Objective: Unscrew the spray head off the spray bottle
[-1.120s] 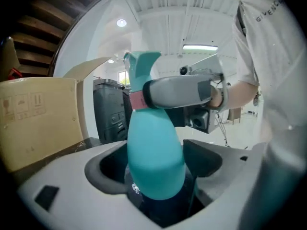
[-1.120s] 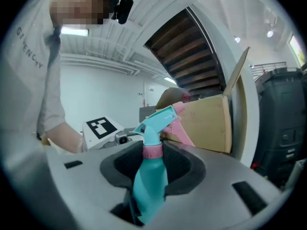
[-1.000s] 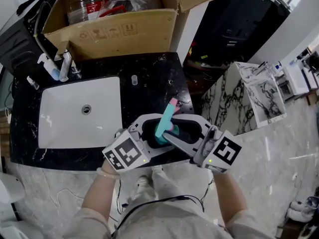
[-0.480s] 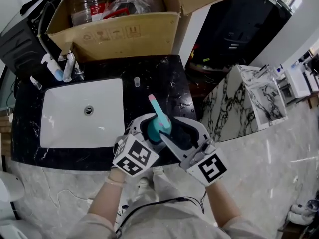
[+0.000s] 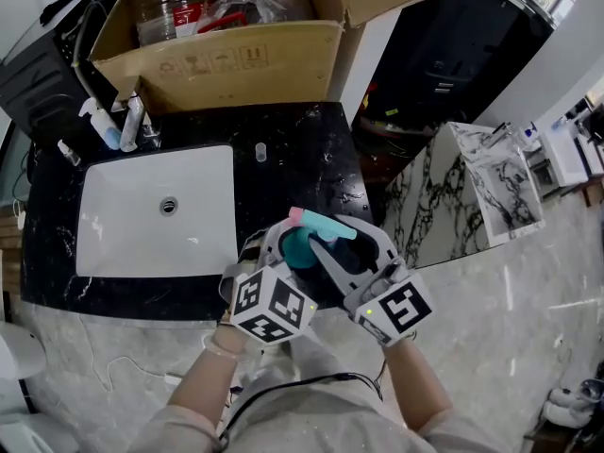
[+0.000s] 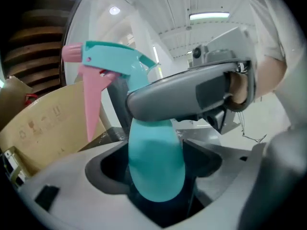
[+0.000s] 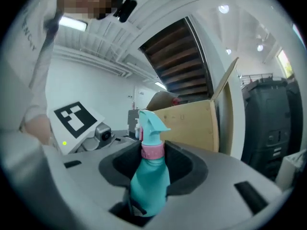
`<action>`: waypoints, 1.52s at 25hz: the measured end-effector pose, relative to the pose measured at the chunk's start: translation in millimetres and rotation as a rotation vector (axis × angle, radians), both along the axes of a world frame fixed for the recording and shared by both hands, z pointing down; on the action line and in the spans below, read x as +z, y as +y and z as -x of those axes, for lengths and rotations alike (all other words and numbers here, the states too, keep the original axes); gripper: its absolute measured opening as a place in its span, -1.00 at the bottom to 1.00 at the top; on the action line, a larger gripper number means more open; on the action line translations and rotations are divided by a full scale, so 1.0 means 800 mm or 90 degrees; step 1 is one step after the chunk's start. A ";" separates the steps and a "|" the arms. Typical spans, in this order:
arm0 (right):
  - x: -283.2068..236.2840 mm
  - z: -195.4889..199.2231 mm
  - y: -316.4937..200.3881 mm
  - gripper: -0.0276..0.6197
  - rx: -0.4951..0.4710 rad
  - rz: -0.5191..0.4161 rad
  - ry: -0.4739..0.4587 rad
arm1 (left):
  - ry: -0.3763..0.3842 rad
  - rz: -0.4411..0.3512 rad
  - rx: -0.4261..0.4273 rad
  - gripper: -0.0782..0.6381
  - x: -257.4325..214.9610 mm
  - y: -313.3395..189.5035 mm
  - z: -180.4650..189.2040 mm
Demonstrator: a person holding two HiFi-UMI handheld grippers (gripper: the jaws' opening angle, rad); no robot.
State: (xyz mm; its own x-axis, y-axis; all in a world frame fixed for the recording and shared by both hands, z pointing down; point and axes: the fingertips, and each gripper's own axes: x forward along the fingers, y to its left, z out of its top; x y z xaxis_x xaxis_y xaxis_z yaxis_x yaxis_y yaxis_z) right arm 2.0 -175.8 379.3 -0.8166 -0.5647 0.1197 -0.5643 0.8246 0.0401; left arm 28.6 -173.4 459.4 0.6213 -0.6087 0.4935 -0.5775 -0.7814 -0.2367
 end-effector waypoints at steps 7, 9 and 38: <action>-0.006 -0.012 0.012 -0.44 -0.304 0.129 -0.128 | 0.072 0.041 0.091 0.21 0.002 0.014 0.000; -0.011 -0.016 0.010 -0.45 -0.325 0.125 -0.133 | 0.075 0.039 0.089 0.21 0.002 0.014 -0.002; -0.080 -0.012 0.001 -0.45 -0.163 0.118 -0.019 | 0.173 -0.042 -0.020 0.23 -0.039 0.025 0.027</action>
State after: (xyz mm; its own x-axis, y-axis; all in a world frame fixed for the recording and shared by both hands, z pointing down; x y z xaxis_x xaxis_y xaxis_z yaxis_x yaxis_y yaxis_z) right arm 11.6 -175.1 315.4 -0.9341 -0.3113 0.1750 -0.3363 0.9317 -0.1374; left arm 6.6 -153.7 427.9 0.7061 -0.6548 0.2694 -0.6501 -0.7503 -0.1198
